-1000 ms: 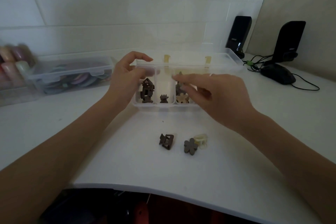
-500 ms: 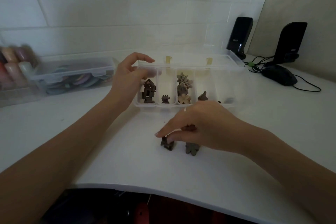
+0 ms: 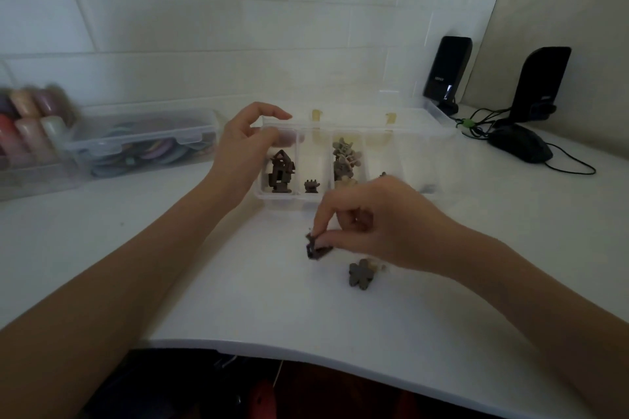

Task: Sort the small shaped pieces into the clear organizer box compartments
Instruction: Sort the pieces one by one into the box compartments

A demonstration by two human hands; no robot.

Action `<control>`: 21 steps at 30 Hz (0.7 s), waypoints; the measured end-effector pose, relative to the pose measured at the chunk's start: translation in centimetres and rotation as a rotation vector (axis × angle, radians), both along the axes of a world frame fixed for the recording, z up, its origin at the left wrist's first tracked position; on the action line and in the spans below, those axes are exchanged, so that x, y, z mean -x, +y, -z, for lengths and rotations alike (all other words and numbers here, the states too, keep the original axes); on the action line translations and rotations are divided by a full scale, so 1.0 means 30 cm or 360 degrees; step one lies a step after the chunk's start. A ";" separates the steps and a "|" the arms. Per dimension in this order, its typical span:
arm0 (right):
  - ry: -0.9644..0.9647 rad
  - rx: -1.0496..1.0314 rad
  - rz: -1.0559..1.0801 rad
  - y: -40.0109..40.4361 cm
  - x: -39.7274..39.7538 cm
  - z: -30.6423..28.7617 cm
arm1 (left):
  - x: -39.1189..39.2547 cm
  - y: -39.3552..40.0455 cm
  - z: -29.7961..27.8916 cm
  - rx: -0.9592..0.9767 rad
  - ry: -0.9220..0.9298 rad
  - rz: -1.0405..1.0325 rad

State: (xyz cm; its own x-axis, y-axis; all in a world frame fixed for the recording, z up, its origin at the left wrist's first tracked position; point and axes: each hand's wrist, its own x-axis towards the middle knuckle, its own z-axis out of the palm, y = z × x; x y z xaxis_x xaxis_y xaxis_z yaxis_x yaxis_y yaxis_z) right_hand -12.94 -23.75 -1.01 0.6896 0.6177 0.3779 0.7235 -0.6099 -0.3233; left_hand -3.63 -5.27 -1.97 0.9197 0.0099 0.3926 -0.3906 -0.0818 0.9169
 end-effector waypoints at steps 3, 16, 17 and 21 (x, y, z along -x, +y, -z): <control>-0.0144 -0.0361 0.0162 0.021 -0.026 -0.036 | 0.005 0.001 0.002 0.0026 -0.0011 0.0020; -0.0533 0.0500 0.0783 0.254 -0.136 -0.133 | 0.037 0.004 -0.010 0.0106 -0.0097 0.0060; -0.0502 0.0498 0.0774 0.244 -0.134 -0.143 | 0.034 0.007 -0.008 0.0101 -0.0089 0.0058; -0.0325 0.0220 0.0526 0.164 -0.098 -0.146 | 0.029 0.008 -0.003 0.0018 -0.0121 0.0063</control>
